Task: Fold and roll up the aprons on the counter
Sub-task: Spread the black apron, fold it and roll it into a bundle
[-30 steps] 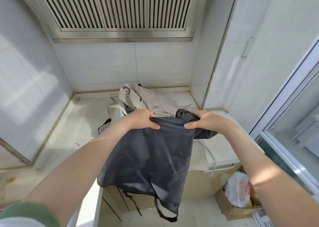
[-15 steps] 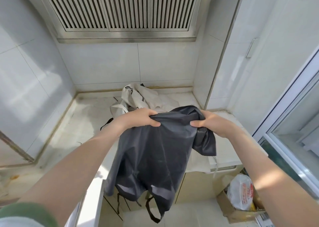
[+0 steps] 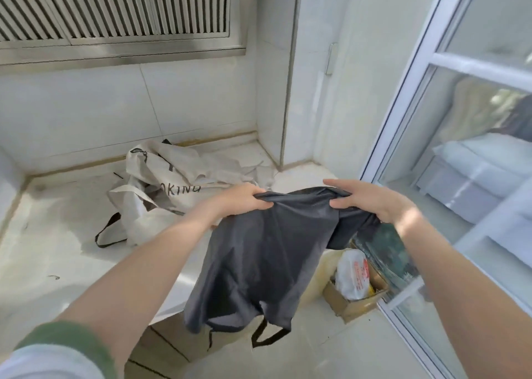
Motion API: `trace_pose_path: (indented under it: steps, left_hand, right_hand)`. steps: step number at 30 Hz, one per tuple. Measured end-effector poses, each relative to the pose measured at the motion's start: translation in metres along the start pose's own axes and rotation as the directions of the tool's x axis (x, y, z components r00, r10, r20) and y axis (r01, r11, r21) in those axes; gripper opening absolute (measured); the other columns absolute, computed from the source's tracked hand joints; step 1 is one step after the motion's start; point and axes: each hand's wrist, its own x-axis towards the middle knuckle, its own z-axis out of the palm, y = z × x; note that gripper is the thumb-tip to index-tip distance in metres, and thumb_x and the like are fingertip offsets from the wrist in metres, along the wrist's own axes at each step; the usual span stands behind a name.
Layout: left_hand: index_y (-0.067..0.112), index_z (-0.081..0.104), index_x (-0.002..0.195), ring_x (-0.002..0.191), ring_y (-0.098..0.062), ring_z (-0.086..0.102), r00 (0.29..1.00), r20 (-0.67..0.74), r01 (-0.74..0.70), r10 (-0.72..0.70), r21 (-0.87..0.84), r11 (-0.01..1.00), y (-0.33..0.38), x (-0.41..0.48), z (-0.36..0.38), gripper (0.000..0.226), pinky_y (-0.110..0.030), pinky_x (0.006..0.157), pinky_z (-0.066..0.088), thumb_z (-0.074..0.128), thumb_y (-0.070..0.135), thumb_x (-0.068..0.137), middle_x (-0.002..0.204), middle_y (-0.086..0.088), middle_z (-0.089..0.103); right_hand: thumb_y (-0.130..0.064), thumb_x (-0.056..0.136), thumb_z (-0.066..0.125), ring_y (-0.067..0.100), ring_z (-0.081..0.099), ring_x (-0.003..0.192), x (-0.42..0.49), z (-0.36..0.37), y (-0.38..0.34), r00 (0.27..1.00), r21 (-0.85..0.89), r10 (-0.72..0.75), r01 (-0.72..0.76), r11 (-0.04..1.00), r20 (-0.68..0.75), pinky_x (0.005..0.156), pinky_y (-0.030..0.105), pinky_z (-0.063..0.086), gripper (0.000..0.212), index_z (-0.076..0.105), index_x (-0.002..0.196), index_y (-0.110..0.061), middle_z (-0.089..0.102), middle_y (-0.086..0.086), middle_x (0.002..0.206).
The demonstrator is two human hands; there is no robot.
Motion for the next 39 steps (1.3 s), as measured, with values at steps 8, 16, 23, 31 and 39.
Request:
trace_pose_path:
  steps: [8, 16, 23, 31, 39]
  left_hand:
    - [0.009, 0.066, 0.107, 0.1, -0.022, 0.06, 0.988, 0.149, -0.068, 0.034, 0.225, 0.972, 0.018, 0.026, 0.021, 0.041, -0.03, 0.081, 0.043, 0.063, 0.045, 0.087, 0.11, -0.007, 0.066]
    - [0.018, 0.055, 0.129, 0.103, -0.024, 0.056, 0.842, 0.285, 0.137, -0.459, 0.71, 0.691, -0.015, 0.0, -0.001, 0.047, -0.03, 0.082, 0.043, 0.062, 0.04, 0.088, 0.126, -0.003, 0.057]
    - [0.012, 0.058, 0.123, 0.103, -0.023, 0.058, 0.833, 0.054, 0.406, -0.551, 0.617, 0.674, -0.071, -0.043, -0.04, 0.053, -0.032, 0.092, 0.046, 0.06, 0.049, 0.084, 0.123, -0.004, 0.06]
    - [0.008, 0.055, 0.124, 0.111, -0.029, 0.058, 0.711, -0.224, 0.644, -0.667, 0.587, 0.49, -0.115, -0.074, -0.05, 0.04, -0.037, 0.092, 0.048, 0.058, 0.024, 0.088, 0.125, -0.009, 0.058]
    - [0.012, 0.062, 0.107, 0.1, -0.027, 0.061, 0.608, -0.528, 0.791, -0.593, 0.338, 0.51, -0.106, -0.075, -0.09, 0.027, -0.029, 0.077, 0.043, 0.065, 0.029, 0.086, 0.102, -0.006, 0.064]
  right_hand:
    - [-0.027, 0.083, 0.072, 0.019, 0.036, 0.137, -0.035, -0.023, 0.042, 0.938, -0.255, 0.327, -0.29, 0.922, 0.115, 0.105, 0.024, 0.034, 0.08, 0.027, 0.149, -0.023, 0.037, -0.007, 0.148]
    - [-0.037, 0.092, 0.058, 0.025, 0.056, 0.085, 0.005, 0.005, 0.026, 0.948, -0.496, 0.127, -0.265, 0.827, -0.293, 0.064, 0.031, 0.043, 0.032, 0.063, 0.095, -0.005, 0.063, 0.007, 0.095]
    - [-0.011, 0.096, 0.045, 0.035, 0.055, 0.096, 0.057, 0.035, 0.012, 0.722, -0.565, -0.326, -0.108, 0.818, -0.61, 0.073, 0.038, 0.041, 0.012, 0.056, 0.096, -0.007, 0.059, 0.016, 0.099]
    - [-0.002, 0.089, 0.047, 0.031, 0.059, 0.094, 0.104, 0.044, 0.001, 0.887, -0.622, -0.078, -0.254, 0.74, -0.456, 0.069, 0.029, 0.041, 0.016, 0.042, 0.077, -0.01, 0.055, 0.012, 0.091]
    - [0.009, 0.093, 0.035, 0.026, 0.059, 0.08, 0.141, 0.031, -0.033, 0.907, 0.581, 0.179, 0.085, 0.809, -0.382, 0.051, 0.025, 0.057, 0.03, 0.054, 0.108, -0.009, 0.05, 0.013, 0.11]
